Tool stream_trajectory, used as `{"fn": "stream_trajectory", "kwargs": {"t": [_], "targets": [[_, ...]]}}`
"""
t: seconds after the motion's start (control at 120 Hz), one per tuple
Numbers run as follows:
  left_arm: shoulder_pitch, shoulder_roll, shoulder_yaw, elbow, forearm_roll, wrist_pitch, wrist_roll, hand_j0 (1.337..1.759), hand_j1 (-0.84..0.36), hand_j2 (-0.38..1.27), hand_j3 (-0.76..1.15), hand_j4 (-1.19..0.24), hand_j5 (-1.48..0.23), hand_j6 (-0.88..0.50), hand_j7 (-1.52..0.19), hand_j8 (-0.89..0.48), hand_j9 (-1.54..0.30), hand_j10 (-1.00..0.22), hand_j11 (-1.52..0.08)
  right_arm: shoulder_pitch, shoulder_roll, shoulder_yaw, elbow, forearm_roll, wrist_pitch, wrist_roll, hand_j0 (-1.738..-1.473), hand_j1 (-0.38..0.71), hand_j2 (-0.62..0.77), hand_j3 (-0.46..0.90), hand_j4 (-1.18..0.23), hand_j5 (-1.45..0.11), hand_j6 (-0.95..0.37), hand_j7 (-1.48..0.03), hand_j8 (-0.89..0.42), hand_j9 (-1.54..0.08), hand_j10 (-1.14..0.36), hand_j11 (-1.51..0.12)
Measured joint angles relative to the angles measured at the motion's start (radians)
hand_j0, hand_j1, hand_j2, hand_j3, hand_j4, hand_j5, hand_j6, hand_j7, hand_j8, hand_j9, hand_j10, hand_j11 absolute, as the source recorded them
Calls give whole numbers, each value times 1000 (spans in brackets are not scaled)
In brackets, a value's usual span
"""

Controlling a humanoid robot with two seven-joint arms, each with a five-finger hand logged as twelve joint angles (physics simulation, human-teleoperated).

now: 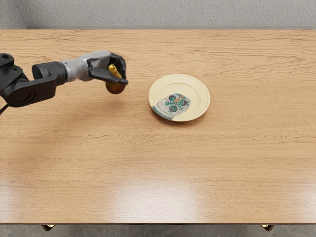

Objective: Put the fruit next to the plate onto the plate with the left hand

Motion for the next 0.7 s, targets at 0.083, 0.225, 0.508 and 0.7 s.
{"fn": "stream_trajectory", "kwargs": {"t": [0.083, 0.225, 0.508, 0.7], "targets": [[-2, -7, 0, 5, -1, 1, 1, 1654, -477, 380, -1, -839, -1147, -785, -1141, -615, -1141, -392, -1158, 0, 0, 0, 0, 0, 0, 0, -1658, -329, -3, 0, -17, -22, -16, -22, -16, -22, -16, -22], [-3, -20, -2, 7, -3, 1, 12, 1653, -536, 331, -1, -859, -1136, -832, -1134, -666, -1143, -432, -1157, 0, 0, 0, 0, 0, 0, 0, -1658, -329, -3, 0, -17, -22, -16, -22, -16, -22, -16, -22], [-17, -65, -11, 9, -6, 1, 35, 1643, -553, 153, 0, -857, -1158, -848, -1160, -788, -1163, -546, -1167, 0, 0, 0, 0, 0, 0, 0, -1658, -329, -3, 0, -17, -22, -16, -22, -16, -22, -16, -22], [-31, -110, -12, 28, -7, 10, 39, 1641, -563, 132, 0, -860, -1158, -853, -1163, -830, -1164, -645, -1168, 0, 0, 0, 0, 0, 0, 0, -1658, -329, -3, 0, -17, -22, -16, -22, -17, -22, -17, -22]]}}
